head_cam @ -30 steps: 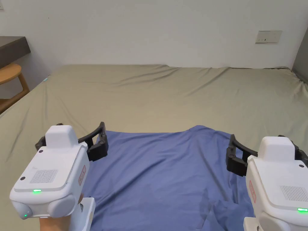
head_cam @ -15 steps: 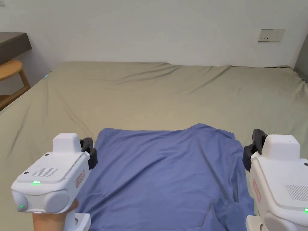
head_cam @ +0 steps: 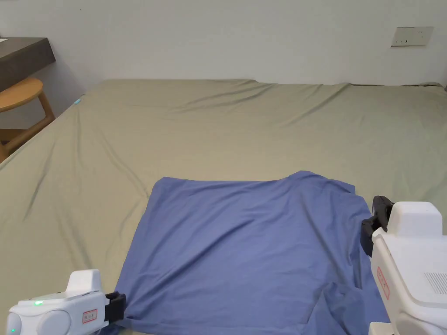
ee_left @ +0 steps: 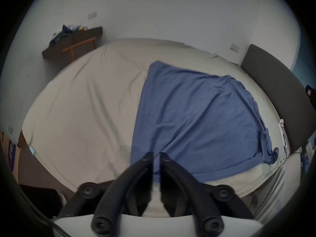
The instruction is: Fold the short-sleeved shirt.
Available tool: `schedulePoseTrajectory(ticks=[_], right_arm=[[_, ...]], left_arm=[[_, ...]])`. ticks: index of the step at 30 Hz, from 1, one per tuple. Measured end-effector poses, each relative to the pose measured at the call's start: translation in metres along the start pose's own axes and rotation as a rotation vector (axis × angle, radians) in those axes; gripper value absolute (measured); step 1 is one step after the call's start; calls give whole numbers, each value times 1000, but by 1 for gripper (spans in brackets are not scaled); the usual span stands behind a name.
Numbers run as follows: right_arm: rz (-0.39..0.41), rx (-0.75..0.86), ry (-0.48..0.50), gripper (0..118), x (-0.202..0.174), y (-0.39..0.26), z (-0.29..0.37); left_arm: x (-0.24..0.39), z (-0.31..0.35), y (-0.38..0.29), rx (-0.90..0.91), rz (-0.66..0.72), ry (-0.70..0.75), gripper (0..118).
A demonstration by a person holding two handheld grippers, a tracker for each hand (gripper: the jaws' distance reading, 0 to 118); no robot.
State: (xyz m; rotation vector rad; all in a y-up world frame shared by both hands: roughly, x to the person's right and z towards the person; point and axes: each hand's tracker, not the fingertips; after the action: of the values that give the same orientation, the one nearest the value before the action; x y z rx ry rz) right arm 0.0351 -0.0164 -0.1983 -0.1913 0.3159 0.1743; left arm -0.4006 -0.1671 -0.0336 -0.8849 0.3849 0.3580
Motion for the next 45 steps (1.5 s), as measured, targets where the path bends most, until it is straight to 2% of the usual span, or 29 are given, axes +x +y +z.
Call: schedulePoseTrajectory(ticks=[1,2,3,4,5,9,10,12,13,14,16,18,19,23,25,27,28,34,35,36,37,38,39,41,45], right_arm=[[2,-5,2,2,0,-1,-1],[5,-12,2,2,-1,-2,-1],[7,-17,3,2,-1,-3,-1],[9,-21,3,2,-1,-4,-2],[11,-26,3,2,-1,-5,-2],[14,-43,-4,2,2,-9,-3],[14,-46,-6,2,3,-10,-3],[13,-52,-11,2,6,-12,-3],[14,-55,-14,2,7,-13,-3],[15,-61,-15,2,8,-15,-3],[5,-84,-15,2,13,-21,-4],[-25,-141,-2,4,22,-33,-6],[-36,-188,5,10,25,-41,-7],[-116,-444,20,77,42,-95,-16],[-134,-541,20,81,47,-129,-20],[-127,-601,31,105,44,-154,-19],[-137,-605,22,109,43,-162,-18],[-113,-694,36,106,33,-191,-21],[-121,-703,49,96,33,-192,-22],[-126,-714,60,79,32,-194,-24],[-127,-728,73,59,32,-195,-25],[-143,-744,86,32,33,-197,-26],[-162,-746,104,21,35,-197,-27],[-161,-732,97,5,37,-189,-24],[-143,-657,97,5,49,-164,-28]], left_arm=[[-6,-4,-4,-14,2,2,25],[-8,-9,-8,-19,4,8,57],[-10,-14,-12,-30,4,15,82],[-12,-17,-15,-31,12,26,102],[-2,-9,-14,-28,18,35,110],[-8,-25,-25,-67,14,59,98],[-9,-28,-26,-75,12,53,87],[-9,-31,-29,-99,0,22,43],[-7,-31,-30,-95,-7,18,34],[-2,-29,-30,-79,-25,38,30],[2,-26,-28,-77,-30,-4,9],[3,-29,-24,-80,-15,14,8],[4,-26,-25,-74,-23,16,8],[13,-5,-19,-35,-46,20,8],[8,-16,-19,-30,-51,17,8],[10,-13,-18,-22,-62,19,8],[11,-13,-17,-21,-64,18,8],[14,-10,-12,-13,-57,13,8],[15,-9,-11,-14,-56,13,8],[16,-7,-11,-13,-56,13,8],[17,-4,-12,-12,-54,14,8],[17,-2,-11,-14,-50,12,8],[18,-1,-10,-14,-48,11,8],[15,-4,-11,-10,-42,11,8],[19,7,4,25,-5,-6,8]])
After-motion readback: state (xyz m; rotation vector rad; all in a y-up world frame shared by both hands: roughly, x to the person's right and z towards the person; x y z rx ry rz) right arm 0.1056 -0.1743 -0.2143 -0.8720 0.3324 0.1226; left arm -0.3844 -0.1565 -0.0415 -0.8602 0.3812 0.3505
